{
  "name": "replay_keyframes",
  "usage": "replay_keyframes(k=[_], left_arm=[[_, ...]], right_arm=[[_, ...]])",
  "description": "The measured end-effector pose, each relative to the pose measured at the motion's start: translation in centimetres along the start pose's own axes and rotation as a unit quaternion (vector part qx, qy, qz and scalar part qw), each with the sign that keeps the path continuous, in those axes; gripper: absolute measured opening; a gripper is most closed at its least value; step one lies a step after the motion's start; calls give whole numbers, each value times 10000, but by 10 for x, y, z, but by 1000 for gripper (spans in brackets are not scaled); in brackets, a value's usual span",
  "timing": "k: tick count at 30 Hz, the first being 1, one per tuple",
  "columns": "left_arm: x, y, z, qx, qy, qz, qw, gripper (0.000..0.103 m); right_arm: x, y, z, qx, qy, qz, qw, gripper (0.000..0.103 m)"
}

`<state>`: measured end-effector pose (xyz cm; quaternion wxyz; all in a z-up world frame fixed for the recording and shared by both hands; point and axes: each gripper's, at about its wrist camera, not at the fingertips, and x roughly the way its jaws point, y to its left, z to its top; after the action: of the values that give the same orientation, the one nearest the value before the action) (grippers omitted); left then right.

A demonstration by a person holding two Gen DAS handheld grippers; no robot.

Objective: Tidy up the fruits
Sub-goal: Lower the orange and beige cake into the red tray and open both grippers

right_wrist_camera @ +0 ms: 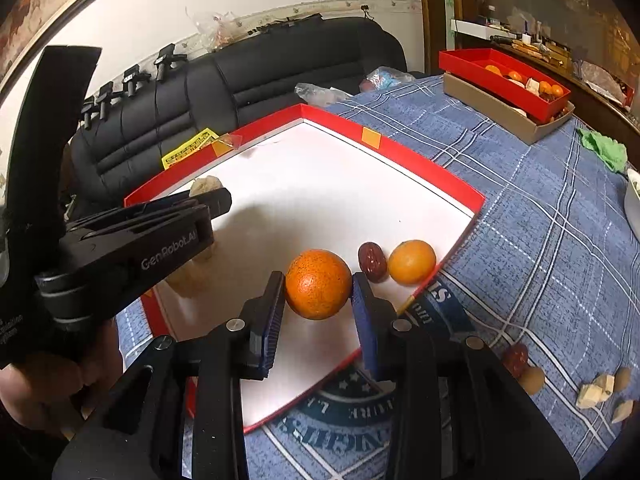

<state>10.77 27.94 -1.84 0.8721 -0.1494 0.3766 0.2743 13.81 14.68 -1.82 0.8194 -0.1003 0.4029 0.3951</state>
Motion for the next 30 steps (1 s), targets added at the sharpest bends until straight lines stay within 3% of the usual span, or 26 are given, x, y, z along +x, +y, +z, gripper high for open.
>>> replay_keyframes(k=[26,28,29,30], left_arm=[[34,10,17,-222,317,357,9986,27],[38,10,18,-216,501,332,9980,37],[38,10,17,-238,583,343,9974,48],[37,12,17,-288,608,337,9972,54]], right_arm=[[27,9,-2,-157,337,-124,9992,34],[31,11,-4,-190,477,-178,9985,35],[30,12,-5,-216,495,-208,9983,39],[29,13,-6,-233,476,-229,9983,54]])
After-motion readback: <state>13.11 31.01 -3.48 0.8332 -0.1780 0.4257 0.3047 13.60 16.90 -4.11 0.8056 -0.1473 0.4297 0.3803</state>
